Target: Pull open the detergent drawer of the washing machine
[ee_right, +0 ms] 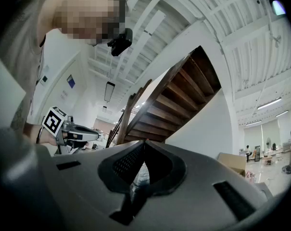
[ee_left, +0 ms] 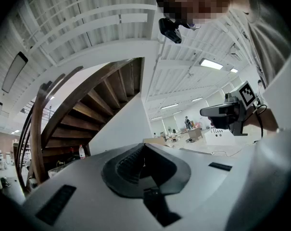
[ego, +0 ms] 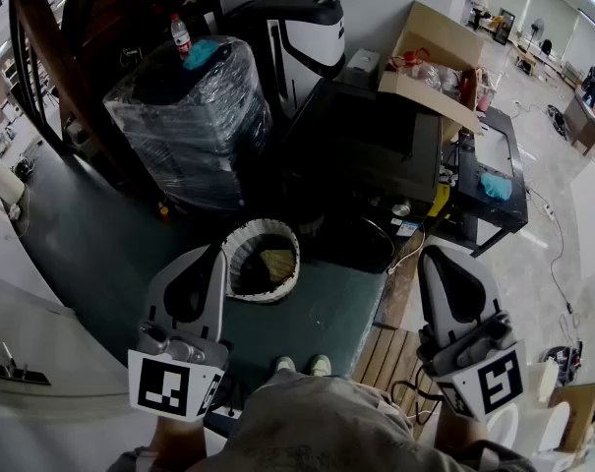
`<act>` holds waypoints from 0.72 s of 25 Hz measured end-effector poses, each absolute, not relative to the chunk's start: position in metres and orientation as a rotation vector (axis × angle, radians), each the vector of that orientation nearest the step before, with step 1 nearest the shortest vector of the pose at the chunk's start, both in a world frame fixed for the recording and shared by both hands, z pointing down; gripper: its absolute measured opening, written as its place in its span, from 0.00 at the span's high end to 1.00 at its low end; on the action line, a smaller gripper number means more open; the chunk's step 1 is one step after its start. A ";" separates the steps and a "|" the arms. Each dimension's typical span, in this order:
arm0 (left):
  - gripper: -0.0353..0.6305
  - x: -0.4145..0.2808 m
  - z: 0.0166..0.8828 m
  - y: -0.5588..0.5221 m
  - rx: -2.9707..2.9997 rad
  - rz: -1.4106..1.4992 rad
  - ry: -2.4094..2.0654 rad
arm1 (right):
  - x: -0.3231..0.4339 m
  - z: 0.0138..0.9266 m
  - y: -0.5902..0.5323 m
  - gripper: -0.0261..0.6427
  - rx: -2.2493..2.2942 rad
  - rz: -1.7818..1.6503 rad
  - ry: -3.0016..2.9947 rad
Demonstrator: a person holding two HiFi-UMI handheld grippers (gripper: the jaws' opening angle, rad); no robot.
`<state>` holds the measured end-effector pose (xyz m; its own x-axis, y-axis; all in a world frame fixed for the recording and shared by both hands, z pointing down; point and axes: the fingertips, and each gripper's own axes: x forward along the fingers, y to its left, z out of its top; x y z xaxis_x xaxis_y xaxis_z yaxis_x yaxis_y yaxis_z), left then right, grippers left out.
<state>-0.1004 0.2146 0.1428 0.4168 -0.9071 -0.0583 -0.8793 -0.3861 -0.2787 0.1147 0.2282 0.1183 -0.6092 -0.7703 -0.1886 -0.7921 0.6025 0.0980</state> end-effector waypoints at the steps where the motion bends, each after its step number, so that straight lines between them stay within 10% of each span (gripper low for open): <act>1: 0.92 -0.099 0.142 0.215 -2.409 -0.149 1.557 | 0.115 0.118 0.229 0.92 -1.319 0.263 2.696; 18: 0.92 -0.070 0.144 0.219 -2.429 -0.142 1.538 | 0.139 0.134 0.230 0.92 -1.346 0.268 2.731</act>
<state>-0.0703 0.2194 0.1440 0.4340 -0.8991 -0.0568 -0.8734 -0.4045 -0.2712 0.1390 0.2298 0.1338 -0.6091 -0.7781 -0.1532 -0.7931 0.5974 0.1191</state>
